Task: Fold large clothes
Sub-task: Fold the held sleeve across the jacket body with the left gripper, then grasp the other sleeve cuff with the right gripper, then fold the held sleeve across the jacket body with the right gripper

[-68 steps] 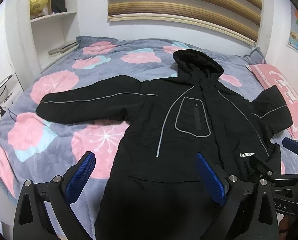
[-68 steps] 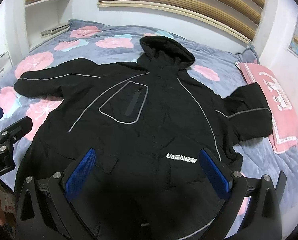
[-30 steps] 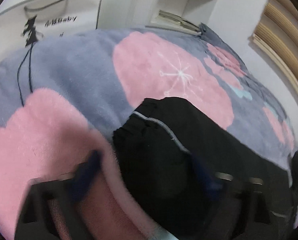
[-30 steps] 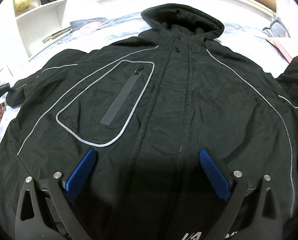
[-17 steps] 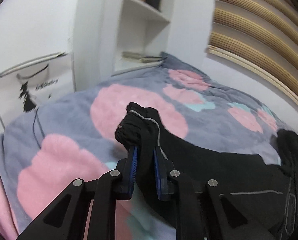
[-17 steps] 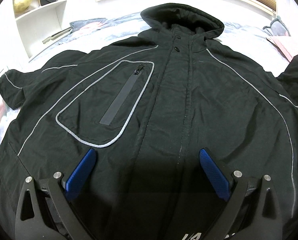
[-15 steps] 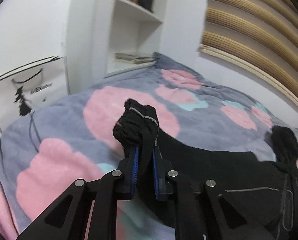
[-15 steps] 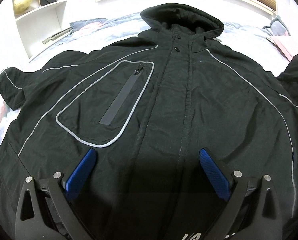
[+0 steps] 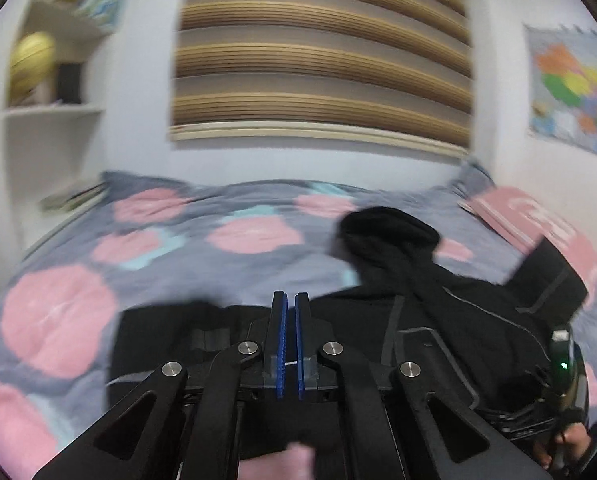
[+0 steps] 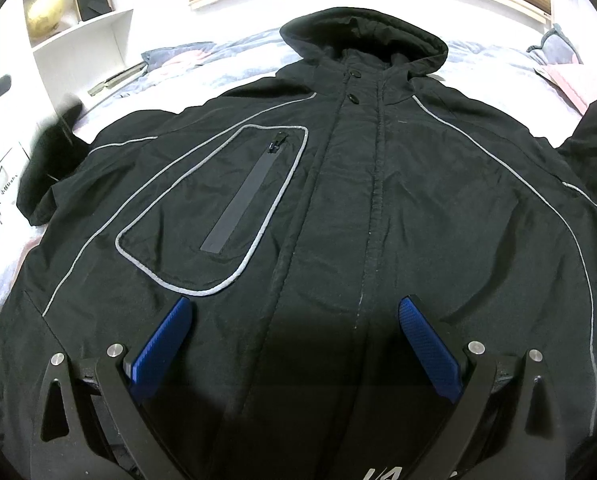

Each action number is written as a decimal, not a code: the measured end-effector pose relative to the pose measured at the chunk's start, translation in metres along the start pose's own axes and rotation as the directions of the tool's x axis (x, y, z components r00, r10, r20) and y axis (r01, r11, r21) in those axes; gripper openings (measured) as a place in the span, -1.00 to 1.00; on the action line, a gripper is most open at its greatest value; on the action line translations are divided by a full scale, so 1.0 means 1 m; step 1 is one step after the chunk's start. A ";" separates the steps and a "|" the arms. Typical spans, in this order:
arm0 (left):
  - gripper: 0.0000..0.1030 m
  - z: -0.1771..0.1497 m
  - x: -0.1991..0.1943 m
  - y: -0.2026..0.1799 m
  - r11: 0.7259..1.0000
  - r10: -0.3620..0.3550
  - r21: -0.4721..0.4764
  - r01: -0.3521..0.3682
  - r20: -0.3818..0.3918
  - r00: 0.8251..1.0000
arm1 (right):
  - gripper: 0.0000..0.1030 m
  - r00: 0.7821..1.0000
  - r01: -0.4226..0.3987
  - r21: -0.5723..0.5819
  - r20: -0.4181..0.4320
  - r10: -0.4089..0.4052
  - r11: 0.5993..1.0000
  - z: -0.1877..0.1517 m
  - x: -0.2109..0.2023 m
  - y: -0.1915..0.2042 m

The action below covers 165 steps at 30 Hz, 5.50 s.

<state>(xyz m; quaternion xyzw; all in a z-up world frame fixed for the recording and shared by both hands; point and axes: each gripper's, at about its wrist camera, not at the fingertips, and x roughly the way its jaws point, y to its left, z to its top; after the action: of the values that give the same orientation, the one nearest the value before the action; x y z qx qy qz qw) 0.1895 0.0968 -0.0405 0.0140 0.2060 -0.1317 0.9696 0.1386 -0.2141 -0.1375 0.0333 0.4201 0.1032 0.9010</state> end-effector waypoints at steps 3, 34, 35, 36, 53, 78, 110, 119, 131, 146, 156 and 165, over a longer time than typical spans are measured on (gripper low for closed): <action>-0.81 -0.002 0.005 -0.017 1.000 0.029 0.012 -0.029 -0.015 0.999 | 1.00 1.000 -0.009 0.005 0.003 0.009 1.000 0.000 -0.001 -0.002; -0.44 -0.027 0.058 0.003 0.999 0.045 0.018 -0.042 -0.326 0.944 | 1.00 0.998 -0.057 0.036 0.018 0.057 0.998 0.001 -0.001 -0.009; -0.44 -0.017 0.048 -0.013 1.000 0.012 0.031 -0.003 -0.299 0.954 | 1.00 0.998 -0.059 0.037 0.019 0.058 0.998 0.001 -0.002 -0.010; -0.44 -0.007 0.038 -0.029 0.998 -0.034 0.039 0.047 -0.271 0.962 | 1.00 0.998 -0.060 0.038 0.020 0.060 0.997 0.001 -0.002 -0.010; 0.11 -0.082 0.160 -0.147 0.795 -0.605 -0.392 0.462 -0.463 0.648 | 1.00 0.992 -0.088 0.195 0.108 0.068 0.977 -0.004 -0.020 -0.038; 0.44 -0.036 0.021 0.018 0.869 -0.362 -0.423 0.256 -0.192 0.912 | -0.24 0.992 -0.112 0.073 0.064 0.108 0.991 0.087 -0.028 -0.001; 0.44 -0.056 0.139 -0.201 0.976 -0.172 0.024 0.216 -0.521 0.836 | 0.31 0.963 0.254 0.128 -0.123 -0.238 0.959 0.037 -0.045 -0.161; 0.48 -0.082 0.167 -0.206 0.995 -0.081 0.005 0.103 -0.575 0.814 | 0.45 0.990 0.113 0.238 -0.106 -0.089 0.965 0.015 -0.061 -0.190; 0.48 -0.039 0.136 -0.351 0.921 -0.304 0.072 0.384 -0.484 0.821 | 0.63 0.966 0.175 0.360 0.115 -0.230 0.916 -0.003 -0.223 -0.295; 0.49 -0.085 0.219 -0.432 0.921 -0.339 -0.013 0.390 -0.525 0.781 | 0.74 0.970 0.118 0.648 0.088 -0.229 0.752 0.000 -0.189 -0.514; 0.55 -0.095 0.210 -0.441 0.924 -0.315 0.039 0.381 -0.487 0.815 | 0.76 0.987 -0.131 0.752 0.159 0.015 0.646 -0.007 -0.107 -0.557; 0.55 -0.094 0.209 -0.439 0.920 -0.333 0.027 0.391 -0.473 0.816 | -0.50 0.908 0.212 0.569 0.186 -0.375 0.795 -0.001 -0.225 -0.484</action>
<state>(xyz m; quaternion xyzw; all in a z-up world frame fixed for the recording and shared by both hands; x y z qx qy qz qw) 0.2213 -0.3709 -0.1989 0.0646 0.4195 -0.3193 0.8473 0.0736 -0.7353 -0.0406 0.2320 0.2955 -0.1669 0.9116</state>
